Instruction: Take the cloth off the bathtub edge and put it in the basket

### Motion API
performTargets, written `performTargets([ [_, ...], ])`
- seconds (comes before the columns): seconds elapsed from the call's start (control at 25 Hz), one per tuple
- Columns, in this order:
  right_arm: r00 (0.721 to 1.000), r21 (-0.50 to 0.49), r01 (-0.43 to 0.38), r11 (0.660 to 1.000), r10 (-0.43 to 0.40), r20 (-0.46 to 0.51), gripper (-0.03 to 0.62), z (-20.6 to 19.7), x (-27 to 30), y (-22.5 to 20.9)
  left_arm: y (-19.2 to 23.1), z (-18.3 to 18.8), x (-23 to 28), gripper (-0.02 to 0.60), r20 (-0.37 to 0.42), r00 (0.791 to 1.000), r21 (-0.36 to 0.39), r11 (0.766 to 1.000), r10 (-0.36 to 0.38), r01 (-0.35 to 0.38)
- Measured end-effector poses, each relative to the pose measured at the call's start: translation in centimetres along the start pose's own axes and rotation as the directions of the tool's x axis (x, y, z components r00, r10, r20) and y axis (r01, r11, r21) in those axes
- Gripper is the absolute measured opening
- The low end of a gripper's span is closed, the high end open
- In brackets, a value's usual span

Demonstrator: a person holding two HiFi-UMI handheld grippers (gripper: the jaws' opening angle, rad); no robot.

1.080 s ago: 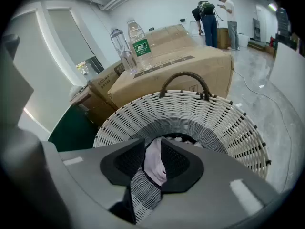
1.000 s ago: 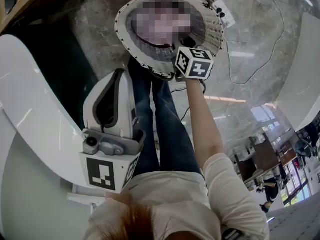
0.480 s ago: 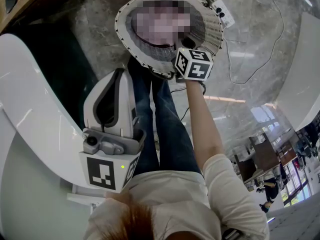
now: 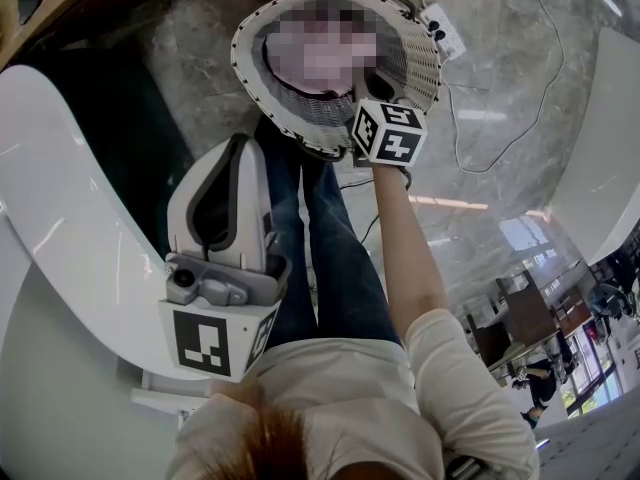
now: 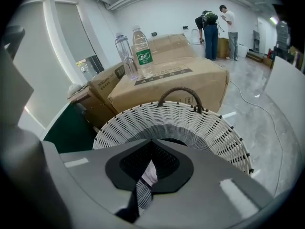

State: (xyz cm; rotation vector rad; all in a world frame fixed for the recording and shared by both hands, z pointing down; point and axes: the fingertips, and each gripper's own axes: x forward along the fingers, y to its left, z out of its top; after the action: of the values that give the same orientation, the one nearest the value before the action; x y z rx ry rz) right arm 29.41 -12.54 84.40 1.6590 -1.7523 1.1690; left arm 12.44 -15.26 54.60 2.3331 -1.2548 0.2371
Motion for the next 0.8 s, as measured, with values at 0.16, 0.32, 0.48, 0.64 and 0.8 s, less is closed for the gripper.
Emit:
performTargets([
  [0.16,0.999,-0.004,-0.003,1.000,0.003,0.034,-0.003,1.6,-1.1,0.3,0.0,1.1,-0.3,0.049,0.021,1.000,0.006,1.000,0.004,-0.004],
  [0.32,0.997,-0.011,0.002,1.000,-0.002,0.078,-0.003,3.9,-3.0,0.6,-0.1,2.4,-0.8,0.049,0.047,0.999,0.012,1.000,0.015,-0.015],
  [0.48,0.992,-0.033,0.008,0.999,-0.003,0.128,-0.003,6.0,-5.8,1.2,-0.3,4.0,-1.6,0.049,0.078,0.997,0.014,1.000,0.027,-0.028],
  [0.64,0.987,-0.065,0.000,0.998,0.011,0.162,-0.003,7.9,-8.4,2.5,-0.6,5.6,-2.4,0.049,0.113,0.993,0.016,0.999,0.034,-0.036],
  [0.8,0.981,-0.101,-0.024,0.995,0.043,0.190,-0.003,9.4,-11.4,4.4,-0.8,7.5,-3.2,0.049,0.154,0.987,0.024,0.999,0.036,-0.040],
])
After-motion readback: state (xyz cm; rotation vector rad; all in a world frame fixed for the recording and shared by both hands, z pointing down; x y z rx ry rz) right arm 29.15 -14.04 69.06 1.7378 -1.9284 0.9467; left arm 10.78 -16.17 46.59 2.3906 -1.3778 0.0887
